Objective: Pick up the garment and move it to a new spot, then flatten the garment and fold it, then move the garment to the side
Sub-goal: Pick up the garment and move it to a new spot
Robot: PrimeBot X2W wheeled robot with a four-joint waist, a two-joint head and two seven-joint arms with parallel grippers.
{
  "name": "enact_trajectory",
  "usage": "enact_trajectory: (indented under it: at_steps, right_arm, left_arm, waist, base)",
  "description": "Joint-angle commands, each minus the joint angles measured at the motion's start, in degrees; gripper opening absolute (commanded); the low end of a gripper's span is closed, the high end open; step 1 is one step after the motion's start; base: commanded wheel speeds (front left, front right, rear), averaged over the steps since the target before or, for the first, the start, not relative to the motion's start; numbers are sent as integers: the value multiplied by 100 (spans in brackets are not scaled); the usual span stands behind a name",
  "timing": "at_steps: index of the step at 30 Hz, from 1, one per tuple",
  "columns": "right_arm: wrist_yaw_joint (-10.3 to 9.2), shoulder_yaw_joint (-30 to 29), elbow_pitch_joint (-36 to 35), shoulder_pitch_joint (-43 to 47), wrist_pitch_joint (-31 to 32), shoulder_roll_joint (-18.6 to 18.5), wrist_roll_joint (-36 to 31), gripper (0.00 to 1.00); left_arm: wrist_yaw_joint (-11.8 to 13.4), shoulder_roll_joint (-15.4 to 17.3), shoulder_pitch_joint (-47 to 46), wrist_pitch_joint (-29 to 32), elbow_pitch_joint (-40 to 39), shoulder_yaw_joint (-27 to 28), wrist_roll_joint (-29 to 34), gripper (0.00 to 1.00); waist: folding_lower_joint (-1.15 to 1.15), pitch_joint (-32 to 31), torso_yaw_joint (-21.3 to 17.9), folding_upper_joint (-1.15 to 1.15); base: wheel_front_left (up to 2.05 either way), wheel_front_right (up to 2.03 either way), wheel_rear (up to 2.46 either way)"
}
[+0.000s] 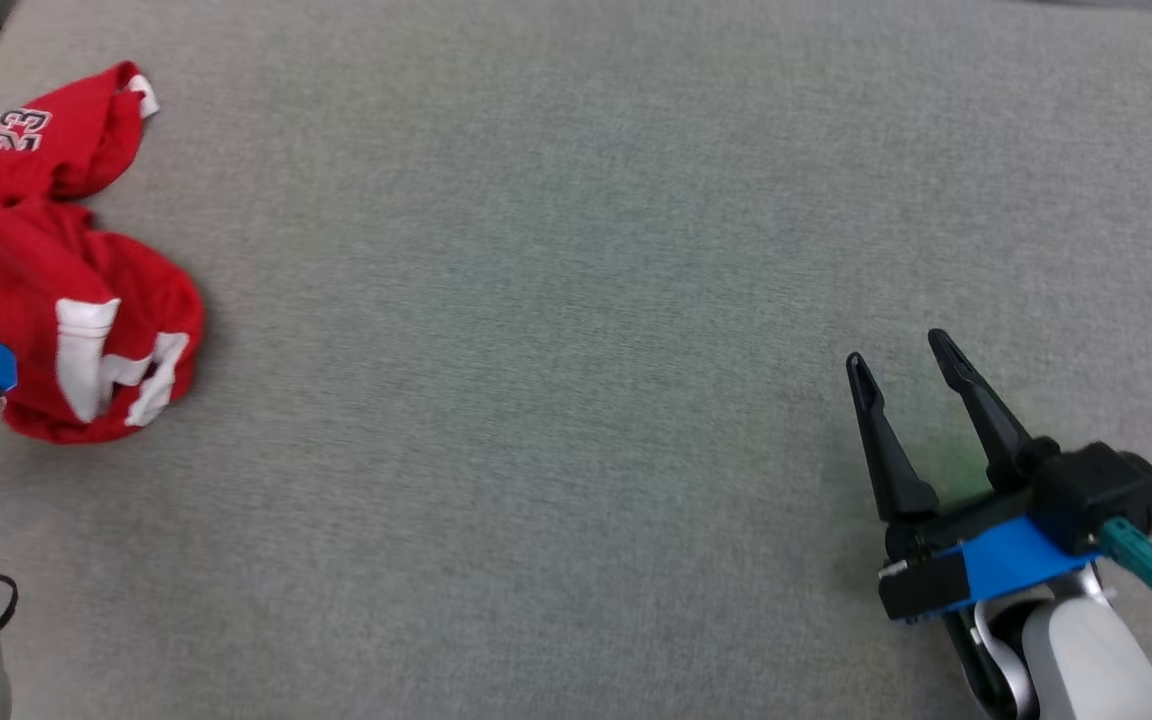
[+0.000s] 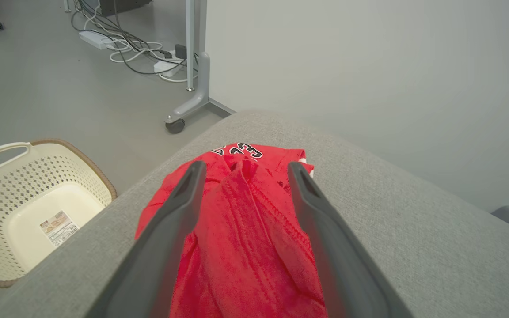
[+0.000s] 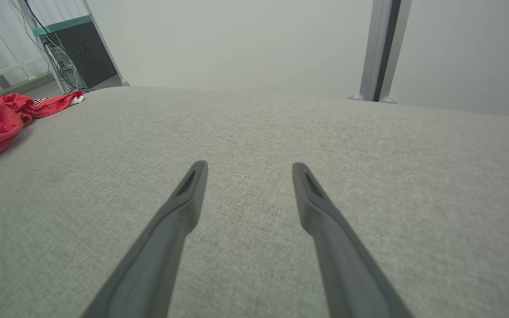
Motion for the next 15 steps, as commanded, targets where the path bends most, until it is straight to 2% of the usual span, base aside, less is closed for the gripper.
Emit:
enact_trajectory:
  at_steps: [1,4,5,8,13,14,15]
  right_arm:
    - [0,61,28,-117,-50,-21,47,100]
    - [0,113,59,-212,-112,-42,75,100]
    - [0,113,59,-212,-112,-42,75,100]
    - [0,102,122,-246,-196,-76,135,100]
    - [0,79,250,-285,-293,-47,182,100]
    - [0,79,280,-292,-309,-43,182,100]
    - [0,72,297,-300,-321,-36,186,100]
  left_arm:
    - [102,88,-110,189,113,114,-113,100]
    - [249,201,-157,716,316,169,-245,100]
    - [249,201,-157,716,316,169,-245,100]
    - [380,184,-106,1311,384,185,-412,100]
    - [641,67,172,1912,458,146,-509,100]
    - [656,54,229,2042,476,105,-522,62]
    - [664,59,291,2127,456,79,-524,4]
  waist:
    - [-2,121,-149,0]
    - [-2,333,-382,0]
    - [-2,333,-382,0]
    - [-2,461,-554,0]
    - [-2,478,-676,0]
    - [-2,444,-686,0]
    - [-2,406,-691,0]
  base:
    - [0,0,0]
    - [0,0,0]
    - [0,0,0]
    - [0,0,0]
    - [0,0,0]
    - [0,0,0]
    - [0,0,0]
